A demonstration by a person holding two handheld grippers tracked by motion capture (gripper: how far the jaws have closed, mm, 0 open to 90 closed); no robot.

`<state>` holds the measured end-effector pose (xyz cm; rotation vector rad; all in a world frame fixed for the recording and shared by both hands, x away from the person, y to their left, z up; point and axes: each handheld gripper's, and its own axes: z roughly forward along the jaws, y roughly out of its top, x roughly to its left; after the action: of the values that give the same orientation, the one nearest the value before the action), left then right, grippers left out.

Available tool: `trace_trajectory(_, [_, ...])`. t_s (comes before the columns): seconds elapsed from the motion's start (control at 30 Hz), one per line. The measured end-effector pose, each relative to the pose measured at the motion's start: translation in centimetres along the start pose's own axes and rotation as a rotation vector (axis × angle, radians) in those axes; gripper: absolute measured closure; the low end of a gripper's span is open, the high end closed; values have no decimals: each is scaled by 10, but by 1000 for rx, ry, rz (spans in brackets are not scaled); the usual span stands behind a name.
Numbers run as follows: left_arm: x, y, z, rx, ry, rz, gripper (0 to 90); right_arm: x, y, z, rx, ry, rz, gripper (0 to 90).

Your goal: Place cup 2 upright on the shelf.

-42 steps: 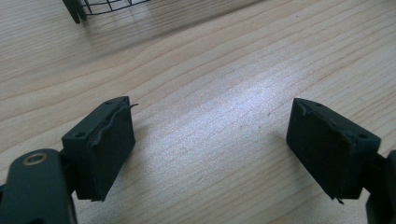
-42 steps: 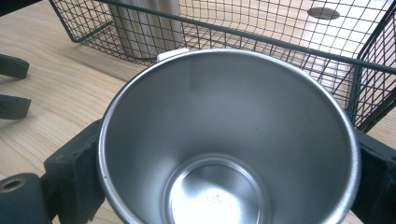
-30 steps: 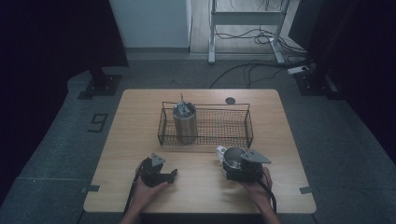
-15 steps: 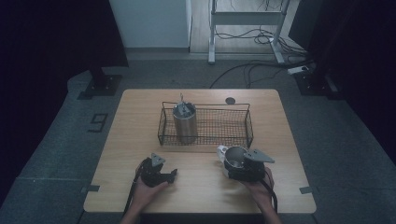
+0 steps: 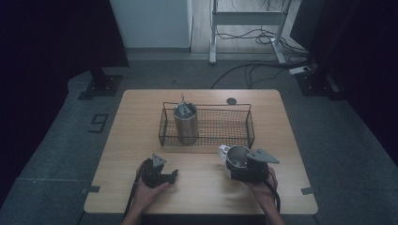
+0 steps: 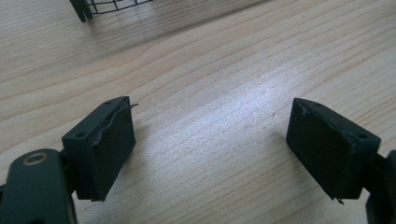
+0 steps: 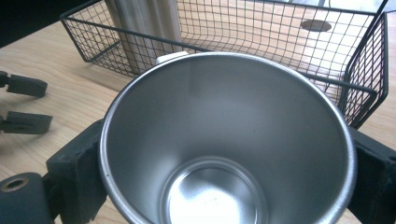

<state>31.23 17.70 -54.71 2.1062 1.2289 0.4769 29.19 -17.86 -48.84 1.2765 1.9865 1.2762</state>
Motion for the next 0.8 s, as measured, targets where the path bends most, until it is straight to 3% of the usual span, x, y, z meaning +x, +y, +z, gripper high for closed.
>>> trace_trajectory(0.2, [0,0,0,0,0,-1,155,2,5,-5,-6,-8,-15,65])
trace_trajectory(0.43, [0,0,0,1,1,1,155,1,17,-11,-9,37,27,65])
trace_trajectory(0.8, [0,0,0,2,4,3,158,2,31,-16,-30,30,25,65])
